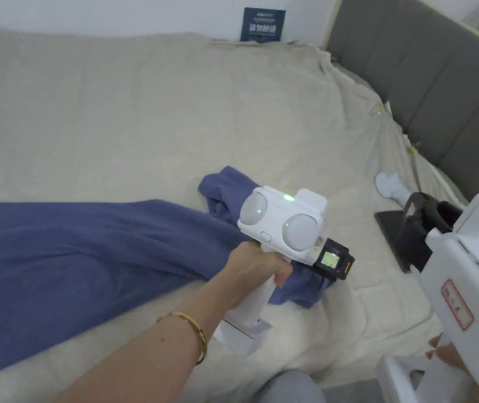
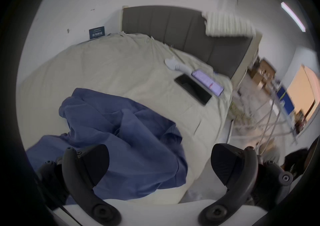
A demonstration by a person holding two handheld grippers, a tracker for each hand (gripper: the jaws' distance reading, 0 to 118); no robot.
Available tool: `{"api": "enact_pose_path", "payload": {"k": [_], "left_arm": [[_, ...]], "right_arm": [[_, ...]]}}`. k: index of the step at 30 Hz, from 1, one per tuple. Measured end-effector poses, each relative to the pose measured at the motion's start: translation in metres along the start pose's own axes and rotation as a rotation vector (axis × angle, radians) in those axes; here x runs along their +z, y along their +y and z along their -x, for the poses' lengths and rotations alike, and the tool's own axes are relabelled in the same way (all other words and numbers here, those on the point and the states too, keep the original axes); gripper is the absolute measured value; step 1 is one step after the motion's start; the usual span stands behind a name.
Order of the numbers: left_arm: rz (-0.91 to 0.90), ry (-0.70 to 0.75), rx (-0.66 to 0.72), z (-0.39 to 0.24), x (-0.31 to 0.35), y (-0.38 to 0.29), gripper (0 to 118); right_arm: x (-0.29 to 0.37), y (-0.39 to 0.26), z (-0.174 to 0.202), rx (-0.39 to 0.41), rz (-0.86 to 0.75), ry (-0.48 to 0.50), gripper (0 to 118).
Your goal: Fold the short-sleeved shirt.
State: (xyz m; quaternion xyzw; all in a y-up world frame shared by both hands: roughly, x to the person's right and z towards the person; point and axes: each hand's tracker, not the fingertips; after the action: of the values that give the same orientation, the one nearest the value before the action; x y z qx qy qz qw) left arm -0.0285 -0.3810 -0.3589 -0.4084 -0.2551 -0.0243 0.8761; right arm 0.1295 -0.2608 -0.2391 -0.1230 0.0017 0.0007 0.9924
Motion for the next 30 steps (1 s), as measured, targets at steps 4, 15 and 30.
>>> {"api": "enact_pose_path", "payload": {"k": [4, 15, 30], "left_arm": [[-0.130, -0.030, 0.219, 0.038, 0.048, 0.009, 118], [-0.554, 0.601, 0.222, 0.132, 0.234, -0.043, 118], [-0.628, 0.879, 0.269, 0.144, 0.307, -0.161, 0]], "right_arm": [[-0.003, 0.001, 0.002, 0.003, 0.007, 0.008, 0], [-0.037, 0.006, 0.054, 0.032, -0.007, 0.139, 0], [-0.028, 0.007, 0.139, 0.084, -0.047, 0.322, 0]]}}
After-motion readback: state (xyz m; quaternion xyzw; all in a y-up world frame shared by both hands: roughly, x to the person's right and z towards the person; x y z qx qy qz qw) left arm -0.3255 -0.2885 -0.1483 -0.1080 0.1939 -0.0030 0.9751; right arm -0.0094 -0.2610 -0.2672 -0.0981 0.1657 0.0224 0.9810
